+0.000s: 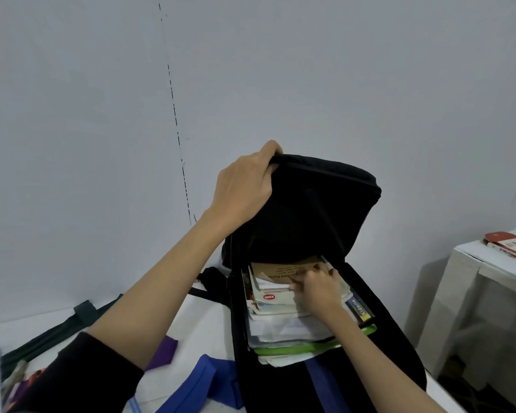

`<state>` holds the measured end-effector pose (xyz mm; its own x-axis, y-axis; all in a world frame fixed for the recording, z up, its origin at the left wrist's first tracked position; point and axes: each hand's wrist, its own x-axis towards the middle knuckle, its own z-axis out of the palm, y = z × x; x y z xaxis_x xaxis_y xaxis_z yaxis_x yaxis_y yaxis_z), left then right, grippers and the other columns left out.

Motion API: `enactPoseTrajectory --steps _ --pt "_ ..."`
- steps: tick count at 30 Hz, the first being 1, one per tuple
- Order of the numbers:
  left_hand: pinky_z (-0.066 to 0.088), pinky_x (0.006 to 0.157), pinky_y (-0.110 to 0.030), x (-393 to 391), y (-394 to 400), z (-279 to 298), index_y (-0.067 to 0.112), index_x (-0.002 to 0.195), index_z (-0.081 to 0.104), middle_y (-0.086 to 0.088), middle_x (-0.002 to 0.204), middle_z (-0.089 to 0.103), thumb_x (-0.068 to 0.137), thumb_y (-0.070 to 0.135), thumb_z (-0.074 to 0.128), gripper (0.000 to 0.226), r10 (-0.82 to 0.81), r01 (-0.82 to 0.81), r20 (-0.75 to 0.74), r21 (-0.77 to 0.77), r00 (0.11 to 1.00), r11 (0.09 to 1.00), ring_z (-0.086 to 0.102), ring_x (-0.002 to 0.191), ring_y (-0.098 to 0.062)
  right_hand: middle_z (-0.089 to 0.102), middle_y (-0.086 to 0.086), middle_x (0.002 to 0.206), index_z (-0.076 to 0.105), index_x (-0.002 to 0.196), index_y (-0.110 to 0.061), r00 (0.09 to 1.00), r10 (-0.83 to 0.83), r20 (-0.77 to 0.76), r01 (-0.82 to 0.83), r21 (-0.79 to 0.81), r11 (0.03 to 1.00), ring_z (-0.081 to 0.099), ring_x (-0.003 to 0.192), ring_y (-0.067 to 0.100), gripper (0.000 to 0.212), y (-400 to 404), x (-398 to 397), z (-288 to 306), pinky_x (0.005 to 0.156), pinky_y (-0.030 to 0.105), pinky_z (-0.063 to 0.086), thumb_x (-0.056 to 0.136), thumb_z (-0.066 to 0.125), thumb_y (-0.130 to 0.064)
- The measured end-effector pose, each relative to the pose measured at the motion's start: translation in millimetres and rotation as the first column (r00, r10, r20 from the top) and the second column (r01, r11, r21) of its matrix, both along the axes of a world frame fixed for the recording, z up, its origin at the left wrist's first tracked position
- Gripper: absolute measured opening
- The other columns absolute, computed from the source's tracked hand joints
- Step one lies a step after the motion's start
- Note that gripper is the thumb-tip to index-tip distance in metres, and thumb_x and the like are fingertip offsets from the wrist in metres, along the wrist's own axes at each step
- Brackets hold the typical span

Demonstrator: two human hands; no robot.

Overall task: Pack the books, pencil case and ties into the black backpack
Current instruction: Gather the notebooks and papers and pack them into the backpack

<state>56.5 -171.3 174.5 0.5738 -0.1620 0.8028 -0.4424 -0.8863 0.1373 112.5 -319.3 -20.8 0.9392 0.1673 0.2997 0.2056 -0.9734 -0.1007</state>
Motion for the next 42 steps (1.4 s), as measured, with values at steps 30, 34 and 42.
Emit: enactPoseTrajectory --steps 30,34,42 --pt "0.044 0.078 -0.032 11 82 -84 0.012 0.113 0.055 -0.007 0.103 0.062 0.096 0.023 0.049 0.021 -0.032 -0.209 -0.586 -0.339 0.81 0.917 0.056 0.094 -0.023 0.061 0.003 0.065 0.066 0.066 -0.009 0.724 0.19 0.663 -0.451 0.246 0.858 0.057 0.058 0.022 0.013 59 -55 19 0.057 0.031 0.044 0.078 0.063 -0.011" --pt "0.047 0.054 -0.022 -31 134 -135 0.015 0.105 0.059 0.001 0.081 0.063 0.095 0.035 0.052 0.023 -0.271 -0.266 -0.766 -0.496 0.583 0.827 0.061 0.066 -0.012 0.062 0.003 0.068 0.066 0.07 -0.008 0.602 0.31 0.736 -0.605 0.166 0.779 0.055 0.062 0.021 0.016 106 -78 32 0.063 0.028 0.037 0.082 0.057 -0.014" --pt "0.051 0.06 -0.024 -196 300 -215 0.015 0.092 0.062 -0.01 0.091 0.064 0.094 0.023 0.057 0.01 -0.106 -0.619 -0.804 -0.528 0.585 0.582 0.064 0.063 -0.005 0.062 0.0 0.058 0.065 0.06 -0.011 0.626 0.619 0.474 -0.763 0.211 0.611 0.057 0.059 0.021 0.013 253 -127 -5 0.053 0.031 0.048 0.067 0.074 -0.006"
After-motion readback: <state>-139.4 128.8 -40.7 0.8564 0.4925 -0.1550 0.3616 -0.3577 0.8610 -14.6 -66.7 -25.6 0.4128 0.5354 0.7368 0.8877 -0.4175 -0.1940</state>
